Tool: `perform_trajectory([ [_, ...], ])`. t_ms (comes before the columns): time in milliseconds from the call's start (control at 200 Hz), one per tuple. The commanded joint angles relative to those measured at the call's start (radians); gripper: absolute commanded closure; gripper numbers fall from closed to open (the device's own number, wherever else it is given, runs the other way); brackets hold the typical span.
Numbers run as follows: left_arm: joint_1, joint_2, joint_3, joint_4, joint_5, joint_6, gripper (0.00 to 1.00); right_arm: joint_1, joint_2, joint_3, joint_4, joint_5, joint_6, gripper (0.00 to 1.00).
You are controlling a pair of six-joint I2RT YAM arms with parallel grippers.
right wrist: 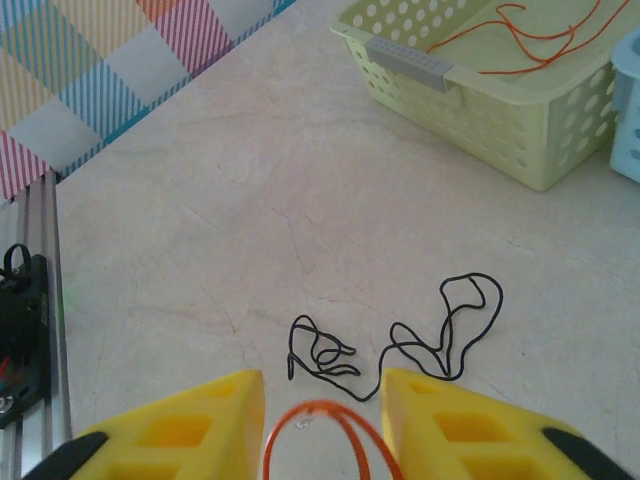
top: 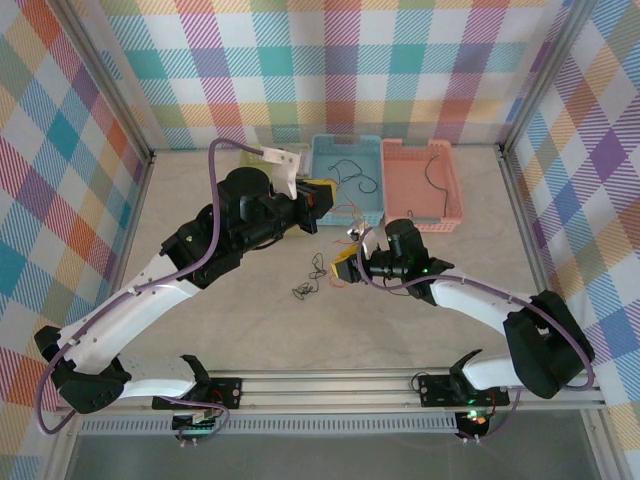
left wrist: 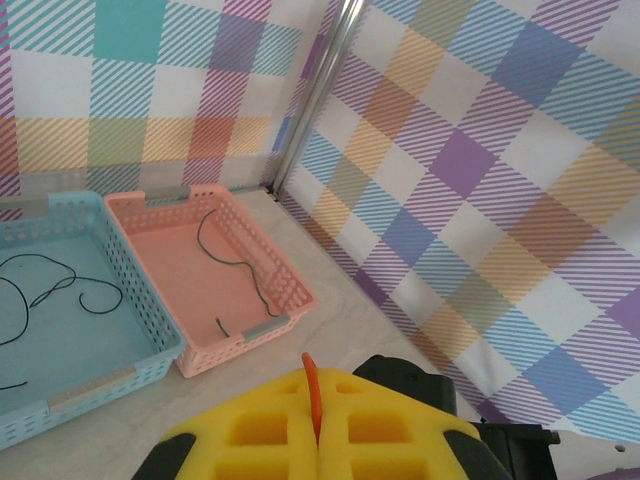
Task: Untangle the cables
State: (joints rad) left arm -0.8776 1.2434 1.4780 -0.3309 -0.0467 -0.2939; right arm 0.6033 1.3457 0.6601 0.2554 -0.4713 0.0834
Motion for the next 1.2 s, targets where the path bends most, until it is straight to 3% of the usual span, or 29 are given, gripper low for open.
perform_trajectory([
  [0,-0.003,-0.029,0.015,0.021,-0.015,0.02,1.0,-0.001,0.003,0.004,-0.023,-0.036,-0.041,0.65],
  [120,-0.003,-0.034,0.018,0.016,-0.022,0.026,1.0,-0.003,-0.002,0.009,-0.05,-0.05,-0.08,0.51],
  [235,-0.002,-0.045,0.018,0.01,-0.041,0.038,1.0,-0.002,0.003,0.02,-0.076,-0.065,-0.107,0.48],
  [435,-0.001,-0.053,0.016,0.006,-0.041,0.04,1.0,-0.004,0.007,0.012,-0.053,-0.069,-0.113,0.6],
  [695,-0.001,-0.061,0.014,0.003,-0.054,0.049,1.0,-0.005,-0.005,-0.004,-0.026,-0.075,-0.112,0.89],
  [1195,0.004,-0.175,-0.025,-0.041,-0.179,0.101,1.0,-0.039,-0.031,-0.049,0.046,-0.059,-0.077,0.95],
])
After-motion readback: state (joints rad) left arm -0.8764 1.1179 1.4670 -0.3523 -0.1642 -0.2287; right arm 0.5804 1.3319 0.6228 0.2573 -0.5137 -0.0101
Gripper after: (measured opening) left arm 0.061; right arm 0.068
